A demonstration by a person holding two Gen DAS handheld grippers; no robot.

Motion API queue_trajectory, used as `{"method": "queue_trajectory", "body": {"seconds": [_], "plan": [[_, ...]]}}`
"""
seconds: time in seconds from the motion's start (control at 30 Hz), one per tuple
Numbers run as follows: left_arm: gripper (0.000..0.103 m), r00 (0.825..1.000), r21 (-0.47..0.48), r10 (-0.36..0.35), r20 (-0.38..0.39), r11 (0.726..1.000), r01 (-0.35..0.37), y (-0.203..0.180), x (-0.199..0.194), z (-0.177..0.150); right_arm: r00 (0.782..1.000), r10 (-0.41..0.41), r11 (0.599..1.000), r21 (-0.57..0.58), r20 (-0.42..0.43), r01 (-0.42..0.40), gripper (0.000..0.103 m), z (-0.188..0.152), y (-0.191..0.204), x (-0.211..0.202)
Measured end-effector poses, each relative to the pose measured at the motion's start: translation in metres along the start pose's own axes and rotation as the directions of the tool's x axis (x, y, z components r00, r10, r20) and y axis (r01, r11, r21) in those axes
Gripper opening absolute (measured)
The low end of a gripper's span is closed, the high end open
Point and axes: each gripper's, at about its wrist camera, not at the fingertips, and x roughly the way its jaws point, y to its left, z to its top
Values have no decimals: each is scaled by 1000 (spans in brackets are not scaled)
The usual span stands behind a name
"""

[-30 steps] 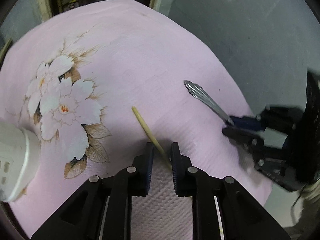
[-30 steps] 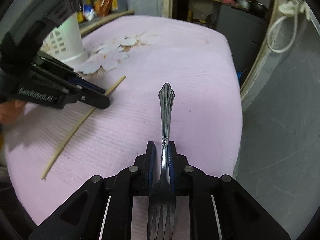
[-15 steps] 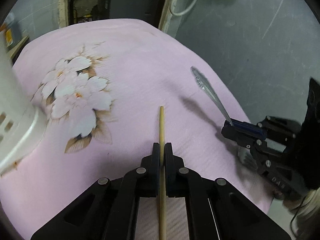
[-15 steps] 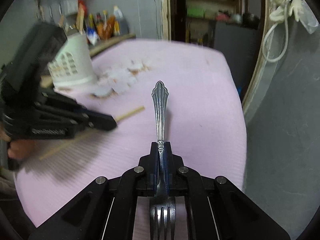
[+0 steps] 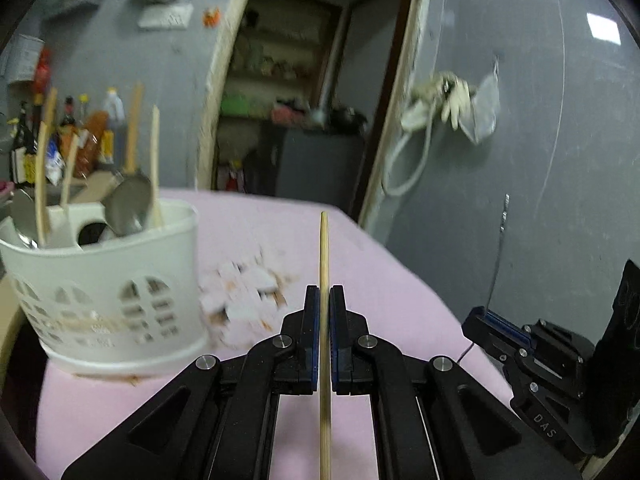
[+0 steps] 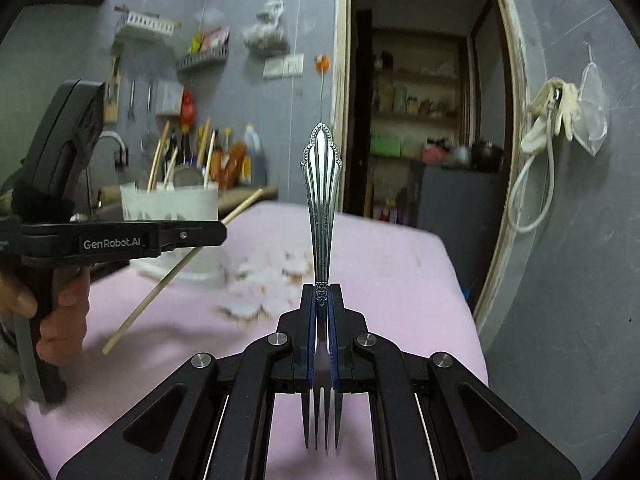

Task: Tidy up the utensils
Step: 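Lift the chopstick with the left tool while the right tool carries the fork over the caddy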

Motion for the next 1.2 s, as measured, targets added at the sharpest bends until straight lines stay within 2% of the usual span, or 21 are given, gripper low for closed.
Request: {"method": "queue_trajectory", "body": {"seconds": [0.23, 0.4, 0.53, 0.73, 0.87, 0.93, 1.03, 1.1, 1.2], "plan": [[2, 989, -42, 2, 150, 999, 4, 16, -24, 13, 993, 15, 1000, 26, 121, -18, 3, 27, -1, 3], [2, 967, -36, 50, 252, 998, -43, 30, -40, 34, 975, 43, 998, 41, 218, -54, 3, 53, 3, 6], [2, 939, -44, 87, 334, 996, -77, 47, -51, 55, 951, 73, 996, 24, 300, -84, 3, 79, 16, 11], [2, 877, -78, 159, 454, 987, -138, 81, -70, 78, 907, 117, 992, -6, 404, -125, 3, 112, 40, 20], [2, 845, -156, 199, 497, 978, -138, 116, -83, 92, 871, 173, 981, -2, 460, -194, 3, 134, 53, 35], [2, 838, -209, 205, 507, 972, -111, 138, -87, 97, 843, 216, 966, 15, 493, -256, 3, 144, 59, 46], [2, 820, -321, 245, 518, 944, -80, 174, -92, 95, 813, 254, 949, 28, 524, -314, 3, 152, 67, 64], [2, 801, -390, 296, 520, 917, -85, 196, -93, 90, 800, 278, 936, 37, 532, -350, 3, 152, 73, 77], [2, 776, -445, 347, 526, 890, -96, 213, -96, 85, 779, 317, 914, 47, 541, -404, 3, 144, 76, 95]]}}
